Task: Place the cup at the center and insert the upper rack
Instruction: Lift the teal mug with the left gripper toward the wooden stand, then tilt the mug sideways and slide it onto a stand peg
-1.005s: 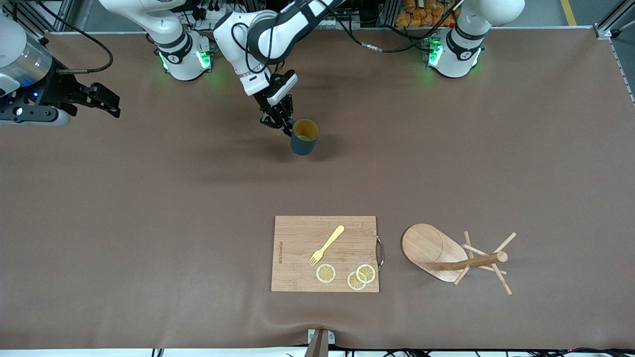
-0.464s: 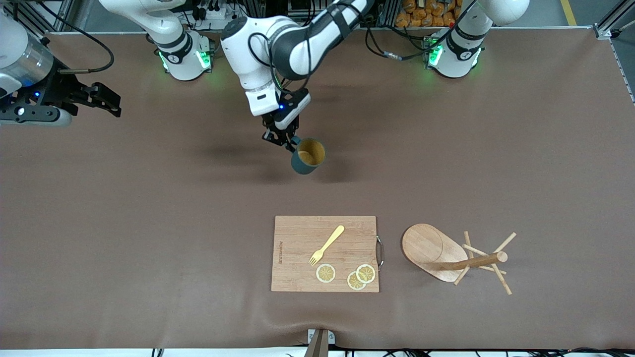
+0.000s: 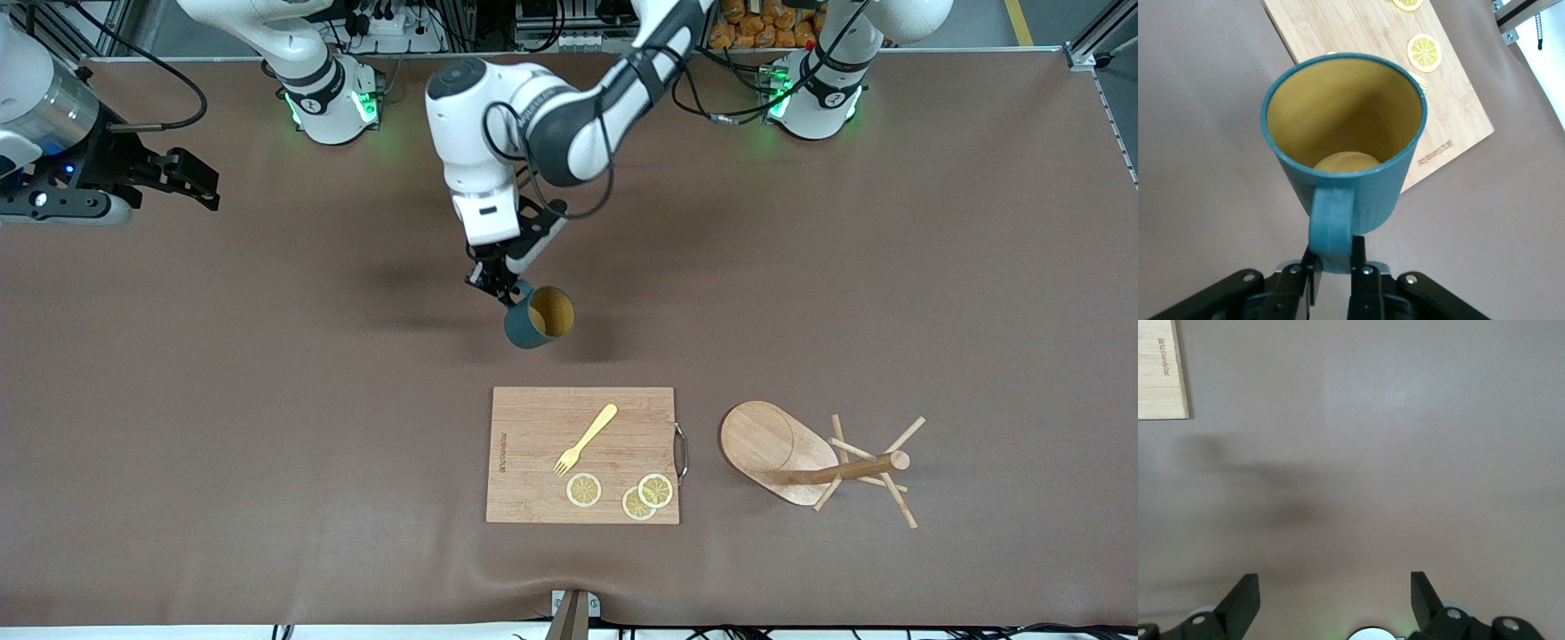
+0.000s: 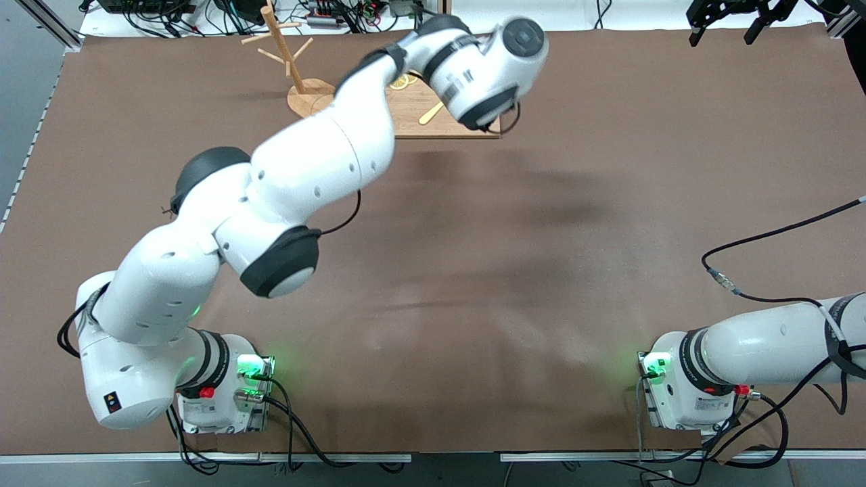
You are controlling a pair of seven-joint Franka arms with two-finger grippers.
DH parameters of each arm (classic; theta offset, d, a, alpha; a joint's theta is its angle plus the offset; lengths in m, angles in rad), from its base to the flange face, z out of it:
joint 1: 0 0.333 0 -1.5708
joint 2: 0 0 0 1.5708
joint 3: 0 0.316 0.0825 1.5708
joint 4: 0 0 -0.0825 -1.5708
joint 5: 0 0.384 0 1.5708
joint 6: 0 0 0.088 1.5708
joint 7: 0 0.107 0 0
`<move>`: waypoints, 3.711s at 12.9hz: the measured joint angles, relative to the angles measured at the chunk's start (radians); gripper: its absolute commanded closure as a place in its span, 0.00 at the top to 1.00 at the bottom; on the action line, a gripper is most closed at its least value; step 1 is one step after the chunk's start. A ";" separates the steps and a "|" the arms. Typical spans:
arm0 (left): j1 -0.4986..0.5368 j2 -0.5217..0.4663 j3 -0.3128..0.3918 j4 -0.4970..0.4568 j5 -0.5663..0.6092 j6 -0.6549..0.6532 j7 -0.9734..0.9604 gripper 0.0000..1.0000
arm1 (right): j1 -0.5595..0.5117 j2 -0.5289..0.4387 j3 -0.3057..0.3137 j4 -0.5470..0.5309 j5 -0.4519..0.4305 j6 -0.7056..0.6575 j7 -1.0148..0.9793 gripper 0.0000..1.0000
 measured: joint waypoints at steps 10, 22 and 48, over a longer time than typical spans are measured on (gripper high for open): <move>0.392 -0.152 0.004 0.001 -0.524 -0.088 0.555 0.00 | -0.011 -0.089 -0.018 -0.001 0.000 -0.007 0.001 1.00; 0.739 -0.171 0.001 -0.010 -0.979 -0.364 0.903 0.00 | -0.039 -0.084 -0.033 -0.065 0.047 0.023 -0.006 1.00; 1.044 -0.002 -0.052 -0.046 -1.405 -0.573 1.117 0.00 | -0.027 -0.084 -0.022 -0.087 0.047 0.011 -0.009 1.00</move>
